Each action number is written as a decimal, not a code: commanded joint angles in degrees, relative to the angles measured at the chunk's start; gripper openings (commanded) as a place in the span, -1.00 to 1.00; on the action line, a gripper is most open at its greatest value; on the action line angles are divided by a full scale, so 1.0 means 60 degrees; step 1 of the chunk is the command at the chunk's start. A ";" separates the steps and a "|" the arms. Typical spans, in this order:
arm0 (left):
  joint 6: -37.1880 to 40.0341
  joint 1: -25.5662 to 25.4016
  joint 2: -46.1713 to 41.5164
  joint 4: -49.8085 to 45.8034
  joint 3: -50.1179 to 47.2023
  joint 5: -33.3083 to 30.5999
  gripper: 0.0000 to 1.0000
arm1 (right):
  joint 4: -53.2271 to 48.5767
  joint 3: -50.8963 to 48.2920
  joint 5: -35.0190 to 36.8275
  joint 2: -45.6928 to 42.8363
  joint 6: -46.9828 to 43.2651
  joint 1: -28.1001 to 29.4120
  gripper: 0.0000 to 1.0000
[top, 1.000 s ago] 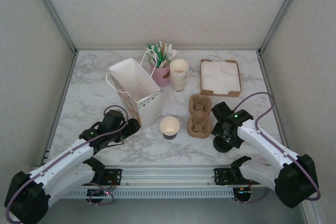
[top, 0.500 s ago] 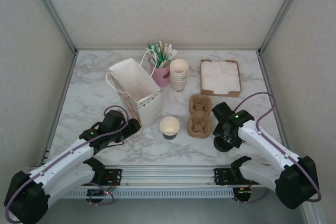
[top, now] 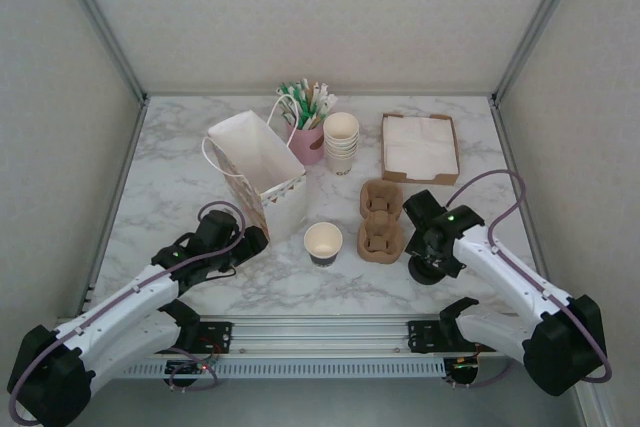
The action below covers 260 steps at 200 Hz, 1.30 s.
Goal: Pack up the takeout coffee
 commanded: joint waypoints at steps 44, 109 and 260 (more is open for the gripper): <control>-0.0107 -0.0152 0.0121 -0.0005 0.0037 -0.0247 0.53 | 0.0076 0.0579 0.1546 0.0971 -0.0593 -0.0048 0.60; -0.0106 -0.0182 0.0151 -0.0074 0.0140 -0.0276 0.52 | 0.0373 0.0291 0.0829 0.0628 -0.0003 -0.0078 0.68; -0.0004 -0.0226 0.0180 -0.0084 0.0142 -0.0343 0.52 | -0.0235 -0.0275 -0.1353 -0.1093 0.1601 -0.1880 0.98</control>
